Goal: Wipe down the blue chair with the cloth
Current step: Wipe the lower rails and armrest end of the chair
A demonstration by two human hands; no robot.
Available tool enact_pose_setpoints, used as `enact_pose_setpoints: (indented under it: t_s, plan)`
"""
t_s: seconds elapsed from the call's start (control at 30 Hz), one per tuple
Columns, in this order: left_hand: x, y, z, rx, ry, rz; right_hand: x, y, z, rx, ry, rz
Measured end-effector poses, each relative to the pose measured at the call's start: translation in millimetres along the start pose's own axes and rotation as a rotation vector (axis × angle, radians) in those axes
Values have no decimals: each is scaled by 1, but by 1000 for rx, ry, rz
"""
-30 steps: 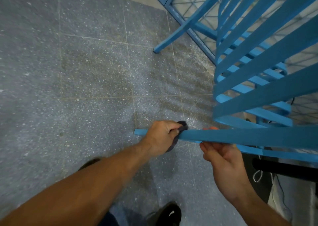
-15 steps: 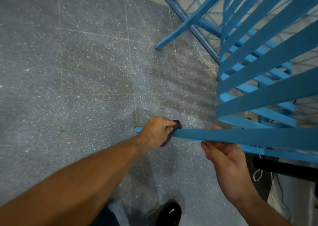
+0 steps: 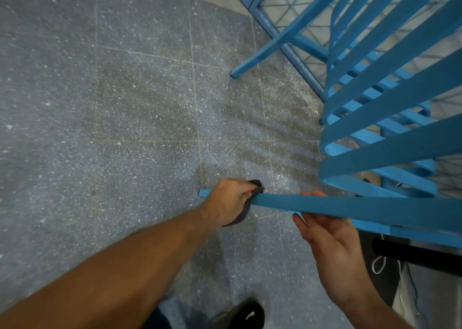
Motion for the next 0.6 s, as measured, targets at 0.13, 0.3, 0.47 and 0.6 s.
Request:
enact_pose_setpoints:
  t_s: [0.13,0.3,0.47,0.6]
  plan:
    - [1,-3,1,-20,22,-39,-1,1,0,2,18,-7]
    - [0,17,7,116,84,-19,0,4,-2,-3,6,-35]
    - [-2,-8,1,-40,41,-131,1,5,-3,-3,25,-14]
    - [5,31,14,167,112,-13,1,5,-3,-12,22,29]
Point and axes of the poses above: each hand's wrist, its own z-axis away from the middle knuckle, its own x-axis out of the palm, y = z × x, the point moved 5 cm from there along -z, towards the middle knuckle, and after that the axes turned 10 degrees about z, right-handed, at the moved point
